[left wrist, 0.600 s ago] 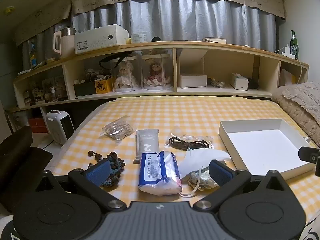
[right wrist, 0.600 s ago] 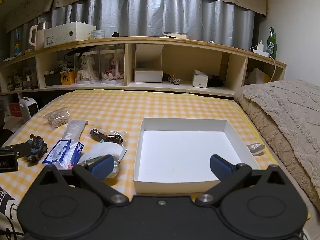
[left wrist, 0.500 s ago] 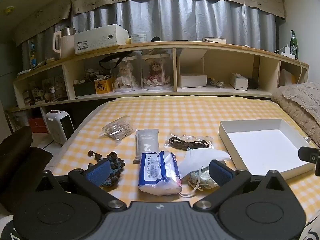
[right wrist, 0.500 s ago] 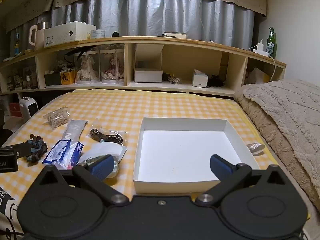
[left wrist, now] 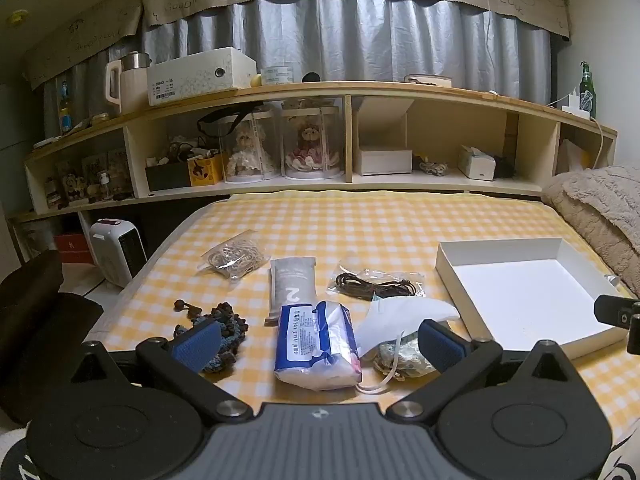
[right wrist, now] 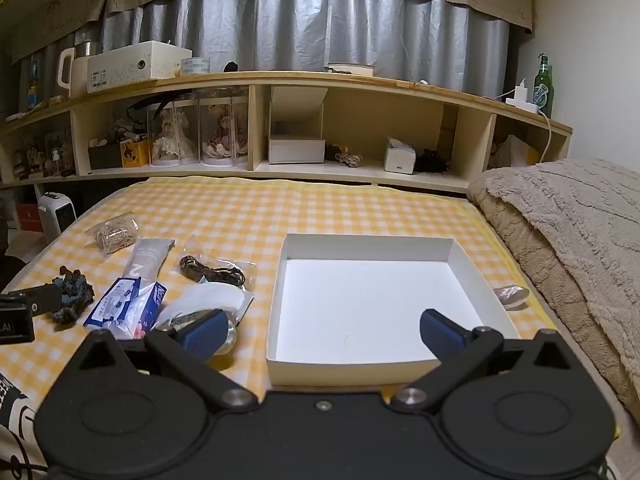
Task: Organize soft objects
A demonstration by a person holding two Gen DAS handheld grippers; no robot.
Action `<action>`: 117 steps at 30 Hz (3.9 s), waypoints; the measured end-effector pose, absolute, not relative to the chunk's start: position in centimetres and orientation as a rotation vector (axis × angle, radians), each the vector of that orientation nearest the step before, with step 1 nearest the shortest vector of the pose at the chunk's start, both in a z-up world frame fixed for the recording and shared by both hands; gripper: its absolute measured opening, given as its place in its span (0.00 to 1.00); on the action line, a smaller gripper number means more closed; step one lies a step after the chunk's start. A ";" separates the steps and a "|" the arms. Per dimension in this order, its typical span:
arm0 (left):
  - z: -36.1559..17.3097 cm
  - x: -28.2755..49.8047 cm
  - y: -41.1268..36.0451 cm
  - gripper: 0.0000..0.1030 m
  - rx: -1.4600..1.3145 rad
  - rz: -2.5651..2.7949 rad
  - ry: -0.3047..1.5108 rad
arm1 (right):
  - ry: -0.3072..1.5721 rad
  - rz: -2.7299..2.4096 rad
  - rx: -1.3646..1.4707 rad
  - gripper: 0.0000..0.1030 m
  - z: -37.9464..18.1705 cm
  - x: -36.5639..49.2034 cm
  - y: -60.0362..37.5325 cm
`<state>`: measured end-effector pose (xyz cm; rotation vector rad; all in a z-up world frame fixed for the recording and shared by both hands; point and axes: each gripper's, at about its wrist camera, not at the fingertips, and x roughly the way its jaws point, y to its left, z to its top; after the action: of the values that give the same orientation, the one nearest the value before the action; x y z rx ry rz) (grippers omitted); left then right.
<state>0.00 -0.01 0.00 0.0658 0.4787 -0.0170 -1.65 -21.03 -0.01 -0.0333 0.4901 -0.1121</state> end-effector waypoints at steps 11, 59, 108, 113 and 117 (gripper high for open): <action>0.0 0.0 0.0 1.00 0.064 -0.018 0.479 | 0.492 -0.112 -0.035 1.00 -0.1 -1.6 -21.0; 0.0 0.0 0.0 1.00 0.061 -0.019 0.480 | 0.497 -0.113 -0.036 1.00 -0.2 -1.6 -20.9; 3.9 0.9 -0.5 1.00 0.079 -0.039 0.406 | 0.296 -0.003 -0.003 1.00 4.1 0.9 -21.2; 5.4 4.0 -0.7 1.00 0.052 -0.006 0.390 | 0.291 0.036 -0.060 1.00 5.1 4.3 -20.2; 5.9 7.3 -0.5 1.00 0.037 0.002 0.378 | 0.284 0.105 -0.065 1.00 5.0 7.6 -19.8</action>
<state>7.27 -0.49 5.86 0.0375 0.3784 0.0022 7.59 -19.81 5.02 -0.0652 0.2836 0.1045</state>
